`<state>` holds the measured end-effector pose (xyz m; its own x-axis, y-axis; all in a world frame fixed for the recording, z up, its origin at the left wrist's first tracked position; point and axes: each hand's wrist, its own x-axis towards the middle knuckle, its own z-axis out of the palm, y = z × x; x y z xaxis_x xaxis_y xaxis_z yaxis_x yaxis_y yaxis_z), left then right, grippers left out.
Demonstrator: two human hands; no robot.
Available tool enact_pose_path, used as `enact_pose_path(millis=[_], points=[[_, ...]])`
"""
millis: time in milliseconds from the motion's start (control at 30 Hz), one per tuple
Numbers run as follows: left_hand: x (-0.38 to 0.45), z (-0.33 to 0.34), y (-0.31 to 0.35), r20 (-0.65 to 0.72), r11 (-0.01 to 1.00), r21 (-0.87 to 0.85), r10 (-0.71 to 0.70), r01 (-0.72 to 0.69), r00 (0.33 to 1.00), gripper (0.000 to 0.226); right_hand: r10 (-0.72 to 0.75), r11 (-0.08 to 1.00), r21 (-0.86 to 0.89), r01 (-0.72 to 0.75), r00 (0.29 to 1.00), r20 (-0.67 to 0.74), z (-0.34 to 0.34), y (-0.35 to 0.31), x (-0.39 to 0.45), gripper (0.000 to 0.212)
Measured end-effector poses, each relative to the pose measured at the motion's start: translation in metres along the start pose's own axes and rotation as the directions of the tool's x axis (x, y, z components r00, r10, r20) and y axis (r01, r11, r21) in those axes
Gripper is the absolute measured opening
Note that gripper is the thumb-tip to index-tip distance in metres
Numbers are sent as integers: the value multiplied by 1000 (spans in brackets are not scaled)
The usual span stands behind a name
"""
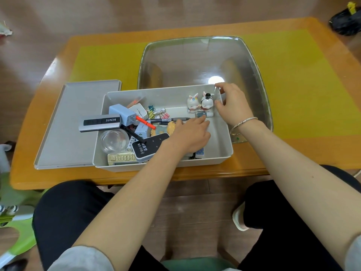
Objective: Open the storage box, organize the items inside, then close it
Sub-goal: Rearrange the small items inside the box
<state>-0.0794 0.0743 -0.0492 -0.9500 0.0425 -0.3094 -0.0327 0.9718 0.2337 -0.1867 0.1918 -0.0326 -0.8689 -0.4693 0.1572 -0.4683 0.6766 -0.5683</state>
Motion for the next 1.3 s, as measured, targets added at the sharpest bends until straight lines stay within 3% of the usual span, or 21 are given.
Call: enact_pose_path(millis=[400,500,600,667,767,900,1300], points=[[3,4,0,-13,1000,5,-5,5,1000,49,-7,999,-39,7,1000,-11,0,-2,-2,43],[-2,-3,0,-211,998,-31,-55,50,976,41,-63,995,-87,58,996,-55,-3,-3,-2,41],[-2,-18,-11,-516,971,-196,-221,137,828,23,-117,984,-140,106,990,-78,-6,-5,1,39],[3,-28,-22,-569,950,-251,-302,188,765,23,-127,976,-184,115,990,-55,-7,-8,6,36],[16,-36,-31,-548,943,-181,-333,280,767,27,-152,949,-281,143,988,-8,-8,-15,13,27],[32,-35,-33,-514,952,-123,-304,281,802,22,-181,880,-431,199,980,84,-7,-22,20,25],[42,-25,-38,-519,965,-99,-258,242,815,23,-160,826,-528,197,980,115,-3,-25,27,21]])
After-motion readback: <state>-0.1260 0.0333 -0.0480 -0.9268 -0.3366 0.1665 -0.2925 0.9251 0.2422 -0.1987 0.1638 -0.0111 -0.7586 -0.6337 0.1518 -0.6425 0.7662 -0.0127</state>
